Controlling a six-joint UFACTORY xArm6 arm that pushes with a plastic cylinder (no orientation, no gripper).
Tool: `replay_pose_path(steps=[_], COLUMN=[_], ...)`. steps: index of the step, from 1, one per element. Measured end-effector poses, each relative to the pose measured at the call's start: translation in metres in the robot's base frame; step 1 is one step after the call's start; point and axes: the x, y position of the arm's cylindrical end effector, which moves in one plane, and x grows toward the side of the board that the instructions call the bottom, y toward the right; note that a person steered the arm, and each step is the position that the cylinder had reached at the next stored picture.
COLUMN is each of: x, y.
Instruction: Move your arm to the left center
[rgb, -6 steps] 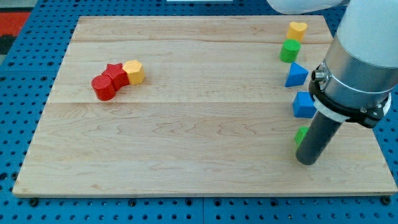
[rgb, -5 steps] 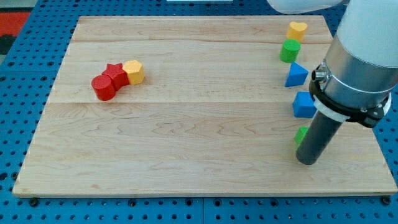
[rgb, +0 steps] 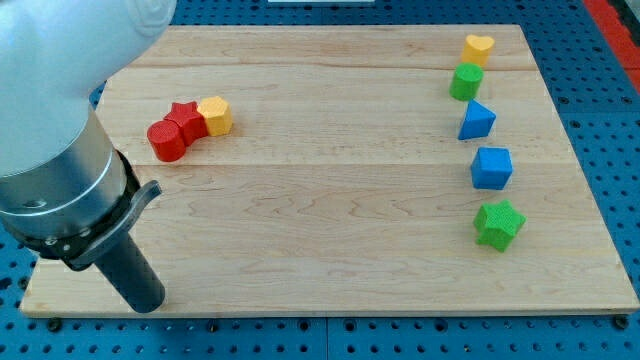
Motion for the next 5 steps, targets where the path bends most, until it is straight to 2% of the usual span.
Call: replay_pose_path(steps=[1,3,4,5], x=[0.001,-0.008,-0.038,-0.114], y=[-0.006,-0.137,-0.138,-0.134])
